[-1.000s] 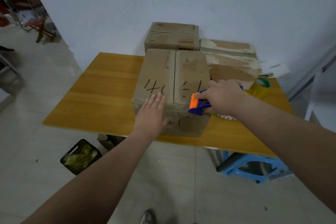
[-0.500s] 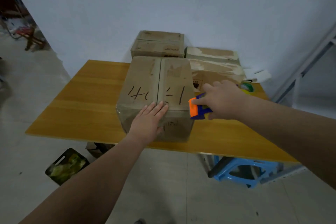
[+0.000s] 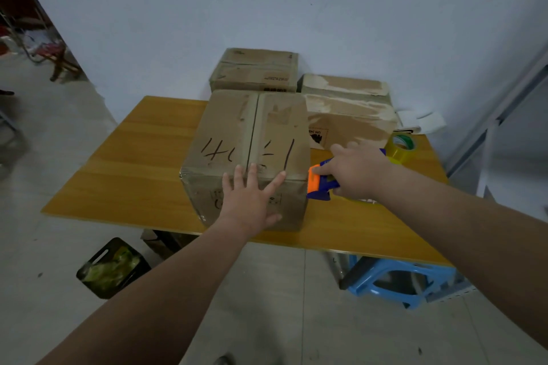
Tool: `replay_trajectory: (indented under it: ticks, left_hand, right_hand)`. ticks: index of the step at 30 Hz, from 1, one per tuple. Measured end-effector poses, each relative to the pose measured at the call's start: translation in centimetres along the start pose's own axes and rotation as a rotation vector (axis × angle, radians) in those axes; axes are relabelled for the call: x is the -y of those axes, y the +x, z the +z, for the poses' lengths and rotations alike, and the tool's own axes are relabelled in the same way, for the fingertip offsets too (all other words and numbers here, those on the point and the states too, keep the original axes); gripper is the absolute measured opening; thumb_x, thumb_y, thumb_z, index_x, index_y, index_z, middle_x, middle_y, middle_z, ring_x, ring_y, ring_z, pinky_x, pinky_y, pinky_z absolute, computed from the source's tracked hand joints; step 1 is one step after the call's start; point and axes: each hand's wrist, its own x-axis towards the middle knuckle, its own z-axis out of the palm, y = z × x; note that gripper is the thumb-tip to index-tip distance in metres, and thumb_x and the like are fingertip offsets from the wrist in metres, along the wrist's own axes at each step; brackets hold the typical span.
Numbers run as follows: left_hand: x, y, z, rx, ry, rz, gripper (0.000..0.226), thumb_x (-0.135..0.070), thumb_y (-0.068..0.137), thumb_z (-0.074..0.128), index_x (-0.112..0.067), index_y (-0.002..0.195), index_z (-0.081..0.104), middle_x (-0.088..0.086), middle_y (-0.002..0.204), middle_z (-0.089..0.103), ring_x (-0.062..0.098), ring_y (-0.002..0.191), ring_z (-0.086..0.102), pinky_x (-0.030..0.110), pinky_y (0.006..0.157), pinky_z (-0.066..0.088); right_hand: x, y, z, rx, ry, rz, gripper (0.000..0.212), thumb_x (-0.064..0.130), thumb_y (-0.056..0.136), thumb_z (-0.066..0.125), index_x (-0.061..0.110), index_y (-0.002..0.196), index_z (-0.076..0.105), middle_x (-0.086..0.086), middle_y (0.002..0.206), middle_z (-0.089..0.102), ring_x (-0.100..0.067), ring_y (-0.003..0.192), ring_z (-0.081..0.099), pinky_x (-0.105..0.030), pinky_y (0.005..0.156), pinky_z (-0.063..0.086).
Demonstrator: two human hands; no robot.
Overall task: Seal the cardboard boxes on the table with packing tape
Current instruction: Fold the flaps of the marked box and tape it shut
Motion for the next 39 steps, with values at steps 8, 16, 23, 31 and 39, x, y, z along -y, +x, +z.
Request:
replay_trajectory:
  ticks: [8,16,23,31,39]
  left_hand:
    - [-2.0,0.8,0.2,-0.133,-0.112,0.135,0.08,-0.051,0.093,0.04,-0.014,0.151,-0.001,0.009,0.159,-0.005,0.021,0.145,-0.003,0.032,0.114,-0.008]
    - [-4.2,1.5,0.4,-0.105,0.025,0.054,0.086,-0.053,0.089,0.044,-0.033,0.146,-0.018,0.009,0.158,-0.007,0.037,0.143,0.006,0.05,0.115,0.011]
    - [-3.9,1.3,-0.5,-0.054,0.011,0.043,0.081,-0.043,0.092,0.045,-0.037,0.147,-0.015,0.005,0.159,-0.006,0.035,0.144,0.006,0.045,0.116,0.01]
    - [-4.4,1.5,-0.9,0.005,0.074,0.043,0.076,-0.054,0.096,0.031,-0.038,0.141,-0.027,0.012,0.158,-0.006,0.039,0.143,0.007,0.047,0.116,0.011]
    - [-5.4,2.2,-1.3,-0.02,0.075,0.021,0.067,-0.04,0.099,0.037,-0.031,0.149,-0.006,0.022,0.156,0.005,0.042,0.142,0.011,0.048,0.115,0.014]
  right_hand:
    - [-0.3,0.2,0.6,-0.03,0.046,-0.001,0.047,0.041,0.092,0.054,0.04,0.136,0.038,-0.007,0.118,0.047,-0.028,0.103,0.051,-0.037,0.072,0.032]
    - [-0.9,-0.4,1.4,-0.081,0.024,-0.045,0.056,0.049,0.092,0.05,0.043,0.142,0.028,-0.012,0.125,0.043,-0.031,0.105,0.051,-0.038,0.078,0.038]
    - [-5.9,-4.9,1.8,-0.109,-0.03,-0.049,0.071,0.06,0.086,0.053,0.048,0.144,0.015,-0.005,0.121,0.043,-0.025,0.103,0.049,-0.034,0.078,0.036]
    - [-7.6,-7.1,5.6,-0.103,0.046,0.028,0.076,0.064,0.084,0.051,0.05,0.145,0.009,-0.002,0.122,0.042,-0.021,0.108,0.045,-0.032,0.074,0.032]
    - [-5.9,-5.8,6.4,-0.006,-0.008,0.057,0.062,0.051,0.092,0.049,0.044,0.146,0.019,-0.009,0.128,0.044,-0.029,0.109,0.05,-0.039,0.087,0.041]
